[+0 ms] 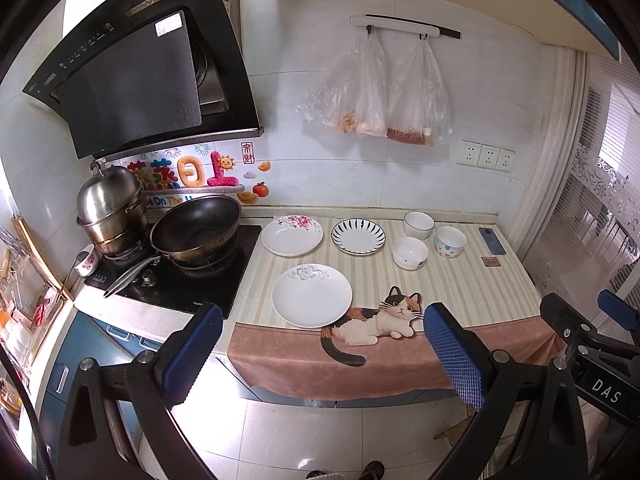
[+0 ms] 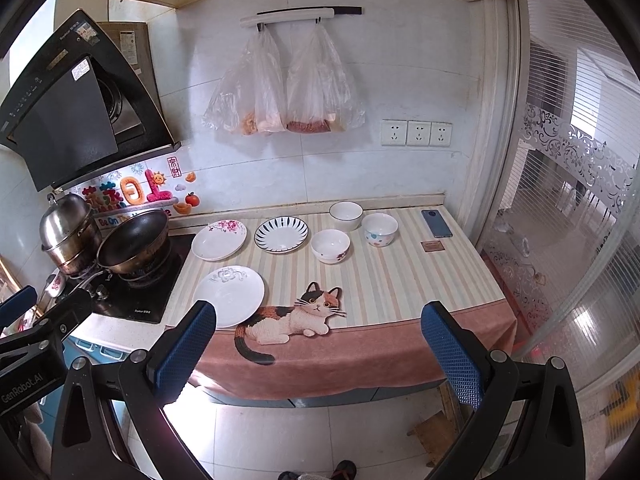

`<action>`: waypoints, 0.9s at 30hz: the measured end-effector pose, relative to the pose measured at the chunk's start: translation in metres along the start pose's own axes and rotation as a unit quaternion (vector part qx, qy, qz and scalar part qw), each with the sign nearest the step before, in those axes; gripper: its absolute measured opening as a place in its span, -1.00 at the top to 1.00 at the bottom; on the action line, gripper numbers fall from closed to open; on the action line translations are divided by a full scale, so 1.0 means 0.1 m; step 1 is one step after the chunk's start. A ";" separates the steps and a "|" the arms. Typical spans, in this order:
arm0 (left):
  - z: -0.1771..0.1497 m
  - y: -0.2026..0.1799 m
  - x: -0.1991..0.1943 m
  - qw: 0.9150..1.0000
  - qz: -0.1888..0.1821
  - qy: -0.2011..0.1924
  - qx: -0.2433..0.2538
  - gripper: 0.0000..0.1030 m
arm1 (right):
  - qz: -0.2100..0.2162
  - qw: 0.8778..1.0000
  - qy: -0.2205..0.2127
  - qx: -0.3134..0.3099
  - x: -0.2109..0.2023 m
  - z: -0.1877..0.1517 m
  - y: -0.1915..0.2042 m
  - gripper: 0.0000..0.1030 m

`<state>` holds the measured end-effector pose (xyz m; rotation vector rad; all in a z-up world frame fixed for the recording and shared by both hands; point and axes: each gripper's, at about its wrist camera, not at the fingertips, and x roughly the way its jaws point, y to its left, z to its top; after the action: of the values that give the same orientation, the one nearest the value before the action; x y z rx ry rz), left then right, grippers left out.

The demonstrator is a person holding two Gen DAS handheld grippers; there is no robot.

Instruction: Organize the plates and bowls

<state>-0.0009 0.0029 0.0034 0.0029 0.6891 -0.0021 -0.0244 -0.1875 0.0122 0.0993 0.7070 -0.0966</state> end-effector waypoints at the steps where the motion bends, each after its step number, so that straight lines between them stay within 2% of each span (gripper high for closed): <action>1: 0.00 0.00 0.00 1.000 0.000 0.000 0.000 -1.00 | -0.001 1.000 -0.001 0.000 0.01 0.01 0.01 -1.00; 14: 0.00 0.01 0.00 1.000 -0.001 0.000 0.000 -1.00 | 0.002 1.000 0.001 -0.002 0.06 0.02 0.00 -1.00; 20: 0.02 -0.01 0.19 1.000 0.006 0.002 -0.005 -1.00 | 0.011 1.000 0.003 -0.001 0.15 0.02 -0.07 -1.00; 22: 0.02 -0.03 0.31 1.000 0.027 -0.005 -0.007 -1.00 | 0.025 1.000 -0.006 0.004 0.19 0.01 -0.13 -1.00; 24: 0.03 -0.03 0.44 0.998 0.055 -0.008 -0.008 -1.00 | 0.058 0.998 -0.015 0.009 0.30 0.01 -0.21 -1.00; 27: 0.01 0.05 0.72 0.996 0.090 -0.003 -0.018 -1.00 | 0.121 0.992 0.009 0.022 0.61 0.03 -0.31 -1.00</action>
<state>0.0550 0.0083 -0.0418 0.0309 0.6816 0.1835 0.0196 -0.2221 -0.0272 0.2276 0.7066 0.1210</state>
